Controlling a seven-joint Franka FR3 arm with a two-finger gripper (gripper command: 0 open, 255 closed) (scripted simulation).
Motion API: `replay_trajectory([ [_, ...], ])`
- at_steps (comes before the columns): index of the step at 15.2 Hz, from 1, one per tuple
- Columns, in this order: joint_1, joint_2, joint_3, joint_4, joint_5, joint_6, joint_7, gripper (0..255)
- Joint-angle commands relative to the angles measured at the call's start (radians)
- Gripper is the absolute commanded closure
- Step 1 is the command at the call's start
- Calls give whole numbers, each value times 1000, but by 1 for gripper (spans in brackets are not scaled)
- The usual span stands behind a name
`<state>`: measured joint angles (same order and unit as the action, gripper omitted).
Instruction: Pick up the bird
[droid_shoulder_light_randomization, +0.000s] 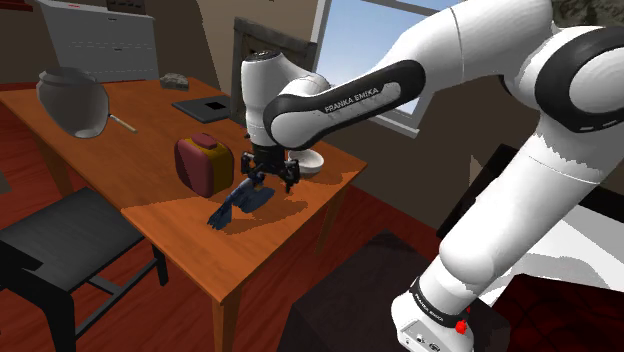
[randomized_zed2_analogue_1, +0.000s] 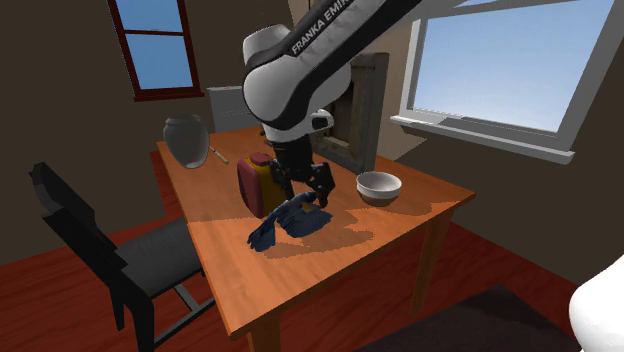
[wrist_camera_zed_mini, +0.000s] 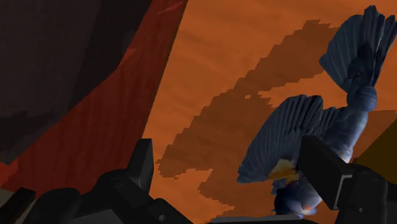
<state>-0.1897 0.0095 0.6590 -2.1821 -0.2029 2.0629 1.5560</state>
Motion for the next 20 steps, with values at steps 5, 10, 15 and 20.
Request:
replay_trajectory([
  [5,69,299,-41,238,-229,-26,331,0],
  [10,136,451,-105,392,-315,-54,462,0],
  [15,145,489,-120,377,-343,-10,487,0],
  [20,149,501,-124,373,-352,3,495,255],
])
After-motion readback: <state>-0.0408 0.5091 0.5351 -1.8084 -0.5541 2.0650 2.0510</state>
